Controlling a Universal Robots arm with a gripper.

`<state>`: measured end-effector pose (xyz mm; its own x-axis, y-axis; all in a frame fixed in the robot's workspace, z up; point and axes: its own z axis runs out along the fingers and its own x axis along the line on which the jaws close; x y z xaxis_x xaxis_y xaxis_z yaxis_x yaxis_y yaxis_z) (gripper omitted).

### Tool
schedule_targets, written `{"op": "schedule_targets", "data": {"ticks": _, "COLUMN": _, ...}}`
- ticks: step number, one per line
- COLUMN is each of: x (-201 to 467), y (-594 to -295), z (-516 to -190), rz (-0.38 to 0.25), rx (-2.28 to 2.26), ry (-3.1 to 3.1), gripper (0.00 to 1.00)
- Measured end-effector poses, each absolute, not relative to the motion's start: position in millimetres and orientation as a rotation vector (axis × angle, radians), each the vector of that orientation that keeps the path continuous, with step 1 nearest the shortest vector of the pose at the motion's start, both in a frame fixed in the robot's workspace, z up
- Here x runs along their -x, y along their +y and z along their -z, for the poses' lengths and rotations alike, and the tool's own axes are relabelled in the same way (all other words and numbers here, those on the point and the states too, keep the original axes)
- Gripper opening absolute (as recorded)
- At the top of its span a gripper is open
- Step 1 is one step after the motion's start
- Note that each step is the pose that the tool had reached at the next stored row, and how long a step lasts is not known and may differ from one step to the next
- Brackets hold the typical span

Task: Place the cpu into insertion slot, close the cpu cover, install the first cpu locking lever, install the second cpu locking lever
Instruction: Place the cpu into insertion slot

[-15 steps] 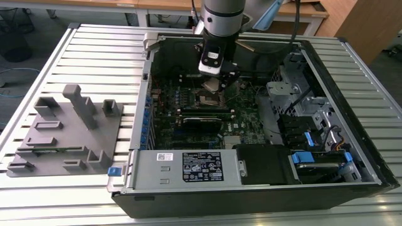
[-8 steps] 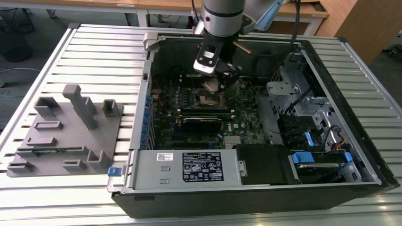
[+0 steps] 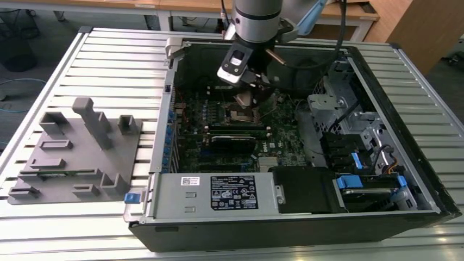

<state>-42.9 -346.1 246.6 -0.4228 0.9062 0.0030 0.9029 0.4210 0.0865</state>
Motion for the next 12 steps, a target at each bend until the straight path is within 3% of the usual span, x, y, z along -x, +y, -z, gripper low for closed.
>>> {"op": "schedule_targets", "data": {"ticks": 12, "x": 42.9, "y": -346.1, "z": -245.2, "rz": -0.107, "rx": -1.932, "ry": 2.409, "gripper": 0.54}}
